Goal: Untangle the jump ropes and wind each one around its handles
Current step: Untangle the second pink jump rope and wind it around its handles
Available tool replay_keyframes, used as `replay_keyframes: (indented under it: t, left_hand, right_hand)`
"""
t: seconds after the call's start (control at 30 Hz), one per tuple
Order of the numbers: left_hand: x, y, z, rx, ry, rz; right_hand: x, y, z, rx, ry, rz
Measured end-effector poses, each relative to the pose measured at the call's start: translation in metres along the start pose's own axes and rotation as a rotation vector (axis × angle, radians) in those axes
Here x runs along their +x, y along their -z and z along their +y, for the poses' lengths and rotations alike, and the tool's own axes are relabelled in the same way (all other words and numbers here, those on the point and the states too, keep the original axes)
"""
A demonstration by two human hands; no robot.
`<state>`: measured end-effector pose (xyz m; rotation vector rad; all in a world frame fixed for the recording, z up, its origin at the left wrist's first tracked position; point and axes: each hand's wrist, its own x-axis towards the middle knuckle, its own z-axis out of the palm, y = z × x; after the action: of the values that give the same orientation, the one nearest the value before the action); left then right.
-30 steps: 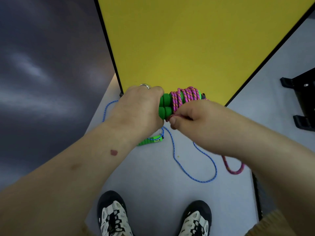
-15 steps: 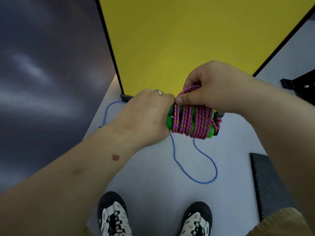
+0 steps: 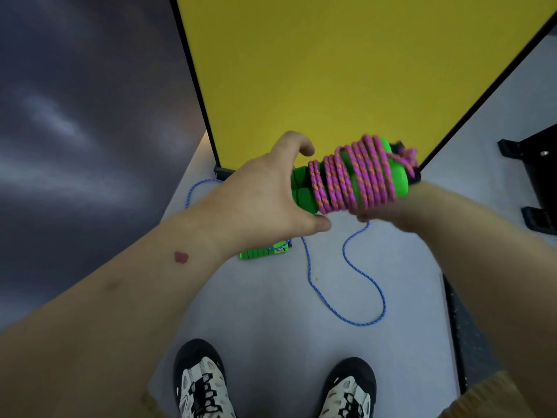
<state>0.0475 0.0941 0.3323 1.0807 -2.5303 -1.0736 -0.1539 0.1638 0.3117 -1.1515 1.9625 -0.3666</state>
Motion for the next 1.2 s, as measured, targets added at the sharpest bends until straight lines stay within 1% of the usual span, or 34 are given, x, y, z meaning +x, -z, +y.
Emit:
replay_keyframes:
  t: [0.03,0.1,0.17,0.33,0.43,0.5,0.53,0.63,0.7,0.73,0.8,0.9,1.0,1.03,1.1,1.2]
  left_hand:
    - [0.000,0.001,0.001,-0.039,0.016,-0.008]
    - [0.000,0.001,0.003,-0.135,0.032,-0.014]
    - [0.003,0.001,0.003,-0.200,0.058,0.004]
    - [0.006,-0.007,-0.005,-0.185,0.147,0.081]
    - [0.008,-0.011,-0.006,-0.264,0.220,0.153]
    - [0.012,-0.014,-0.009,-0.366,0.276,0.187]
    - [0.013,-0.015,-0.009,-0.439,0.303,0.187]
    - [0.018,-0.016,-0.008,-0.721,0.384,0.143]
    - [0.020,-0.018,-0.008,-0.804,0.404,0.154]
    - [0.020,-0.019,-0.008,-0.803,0.396,0.185]
    - [0.019,-0.019,-0.008,-0.797,0.369,0.238]
    - [0.020,-0.017,-0.010,-0.832,0.354,0.265]
    - [0.021,-0.014,-0.013,-0.890,0.319,0.323]
    - [0.021,-0.015,-0.013,-0.899,0.306,0.340]
    - [0.022,-0.017,-0.014,-0.846,0.268,0.372]
    - [0.023,-0.019,-0.015,-0.804,0.240,0.396]
  right_hand:
    - [-0.003,-0.010,-0.008,-0.033,0.032,0.010]
    - [-0.006,-0.028,-0.019,0.068,0.105,0.011]
    - [-0.012,-0.040,-0.028,0.091,0.134,0.020]
    - [-0.023,-0.048,-0.037,0.071,0.175,0.057]
    - [-0.028,-0.050,-0.040,0.155,0.158,0.063]
    - [-0.030,-0.052,-0.039,0.232,0.169,0.106]
    - [-0.031,-0.055,-0.038,0.232,0.189,0.143]
    - [-0.032,-0.069,-0.035,0.087,0.266,0.273]
    - [-0.032,-0.079,-0.036,0.095,0.292,0.308]
    - [-0.032,-0.082,-0.036,0.161,0.279,0.305]
    - [-0.032,-0.083,-0.039,0.366,0.202,0.268]
    - [-0.033,-0.080,-0.041,0.724,0.039,0.142]
    - [-0.035,-0.076,-0.044,1.024,-0.072,0.025]
    - [-0.036,-0.076,-0.046,1.106,-0.094,-0.004]
    - [-0.038,-0.074,-0.047,1.245,-0.125,-0.046]
    - [-0.040,-0.072,-0.048,1.403,-0.139,-0.082]
